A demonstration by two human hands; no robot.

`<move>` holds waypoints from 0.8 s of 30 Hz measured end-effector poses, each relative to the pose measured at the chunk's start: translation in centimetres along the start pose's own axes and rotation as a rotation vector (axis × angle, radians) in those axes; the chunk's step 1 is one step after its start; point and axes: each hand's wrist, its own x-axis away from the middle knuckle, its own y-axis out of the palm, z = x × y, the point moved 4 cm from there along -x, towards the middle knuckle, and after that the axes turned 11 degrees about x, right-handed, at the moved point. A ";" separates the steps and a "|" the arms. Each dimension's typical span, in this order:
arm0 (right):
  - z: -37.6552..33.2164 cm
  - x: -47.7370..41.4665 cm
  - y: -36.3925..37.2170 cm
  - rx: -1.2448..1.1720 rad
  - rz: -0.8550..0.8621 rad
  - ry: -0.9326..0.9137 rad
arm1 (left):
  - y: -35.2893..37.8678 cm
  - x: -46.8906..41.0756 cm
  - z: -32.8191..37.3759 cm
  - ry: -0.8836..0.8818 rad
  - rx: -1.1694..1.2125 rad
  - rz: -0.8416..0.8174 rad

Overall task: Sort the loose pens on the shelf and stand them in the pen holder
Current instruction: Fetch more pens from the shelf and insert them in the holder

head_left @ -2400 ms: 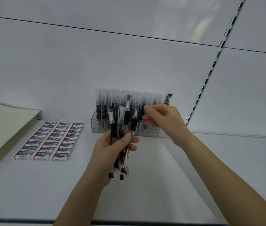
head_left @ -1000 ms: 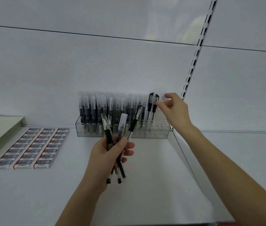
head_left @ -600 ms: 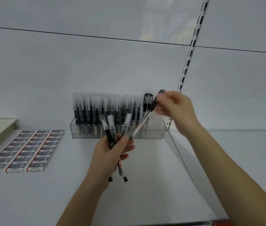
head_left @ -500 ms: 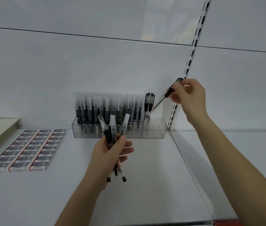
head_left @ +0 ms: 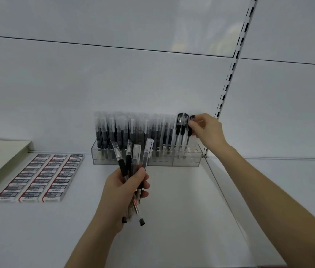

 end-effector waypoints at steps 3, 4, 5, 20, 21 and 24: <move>-0.5 1.4 -1.1 0.090 0.123 0.021 | -0.6 0.1 0.3 0.038 0.039 0.030; -1.1 2.5 -1.5 0.036 0.200 0.010 | -0.7 0.1 0.4 0.046 0.047 0.035; -1.9 3.7 -1.7 -0.069 0.228 -0.006 | -0.8 0.1 0.5 0.053 0.051 0.033; -6.5 3.0 -2.0 -0.406 0.106 -0.013 | -1.9 0.3 0.4 0.058 -0.095 0.033; -6.3 2.3 -2.1 -0.336 0.149 -0.033 | -1.9 0.4 0.5 0.050 -0.097 0.032; -6.1 1.5 -0.9 -0.152 0.143 -0.102 | -1.9 0.6 0.4 0.026 -0.079 0.021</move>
